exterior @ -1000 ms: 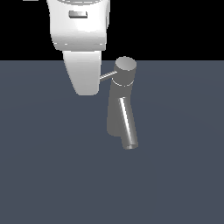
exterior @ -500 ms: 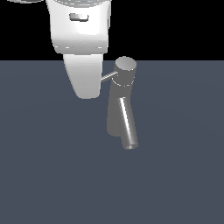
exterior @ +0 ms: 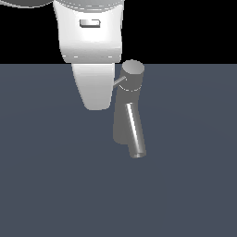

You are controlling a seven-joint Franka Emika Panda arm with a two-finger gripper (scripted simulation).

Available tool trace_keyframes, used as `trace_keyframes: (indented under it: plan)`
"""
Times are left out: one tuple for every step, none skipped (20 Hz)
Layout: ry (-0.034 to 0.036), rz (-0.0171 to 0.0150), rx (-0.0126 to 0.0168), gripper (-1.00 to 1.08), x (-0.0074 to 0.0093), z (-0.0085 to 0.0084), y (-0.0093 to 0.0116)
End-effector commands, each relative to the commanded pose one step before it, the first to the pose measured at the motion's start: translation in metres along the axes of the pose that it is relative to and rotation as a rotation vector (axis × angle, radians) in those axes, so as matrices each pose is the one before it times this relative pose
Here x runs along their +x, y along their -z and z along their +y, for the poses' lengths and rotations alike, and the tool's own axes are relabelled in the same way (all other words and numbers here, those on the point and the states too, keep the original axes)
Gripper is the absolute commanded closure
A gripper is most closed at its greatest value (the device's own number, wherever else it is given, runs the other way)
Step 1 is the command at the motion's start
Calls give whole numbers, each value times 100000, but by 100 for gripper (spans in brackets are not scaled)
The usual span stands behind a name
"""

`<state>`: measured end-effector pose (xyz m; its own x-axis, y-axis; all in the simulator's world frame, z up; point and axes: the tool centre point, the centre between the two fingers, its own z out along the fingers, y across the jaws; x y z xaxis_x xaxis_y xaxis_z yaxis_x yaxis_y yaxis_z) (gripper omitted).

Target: Turn on the faucet by rotating a designated handle.

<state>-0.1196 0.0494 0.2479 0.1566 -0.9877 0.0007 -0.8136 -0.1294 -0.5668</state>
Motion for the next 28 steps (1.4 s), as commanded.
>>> trace_keyframes:
  plan:
    - [-2034, 1161, -476, 108, 1188, 648, -58]
    - [0, 0, 0, 108, 79, 110, 5]
    - [-36, 20, -26, 108, 98, 111, -7]
    - [0, 0, 0, 108, 78, 108, 5]
    - [0, 0, 0, 108, 77, 108, 5]
    - [-51, 28, -37, 108, 104, 110, -12]
    - [0, 0, 0, 108, 76, 106, 5]
    - [-36, 20, -26, 108, 95, 107, -7]
    - [0, 0, 0, 108, 75, 104, 5]
    - [0, 0, 0, 108, 75, 103, 5]
    - [-52, 28, -37, 108, 101, 106, -12]
    - [0, 0, 0, 108, 74, 102, 5]
    - [0, 0, 0, 108, 73, 101, 5]
    - [-52, 28, -36, 108, 99, 104, -12]
    - [0, 0, 0, 108, 72, 100, 4]
    - [0, 0, 0, 108, 72, 99, 4]
    - [-52, 27, -36, 108, 98, 102, -12]
    - [0, 0, 0, 108, 71, 98, 4]
    - [-37, 19, -25, 108, 90, 100, -7]
    - [0, 0, 0, 108, 71, 97, 4]
    - [0, 0, 0, 108, 70, 97, 4]
    - [-53, 27, -35, 108, 97, 100, -12]
    - [0, 0, 0, 108, 70, 96, 4]
    - [0, 0, 0, 108, 70, 96, 4]
    - [-53, 27, -35, 108, 96, 99, -12]
    - [0, 0, 0, 108, 70, 95, 4]
    - [0, 0, 0, 108, 70, 95, 4]
    - [-38, 19, -24, 108, 88, 98, -7]
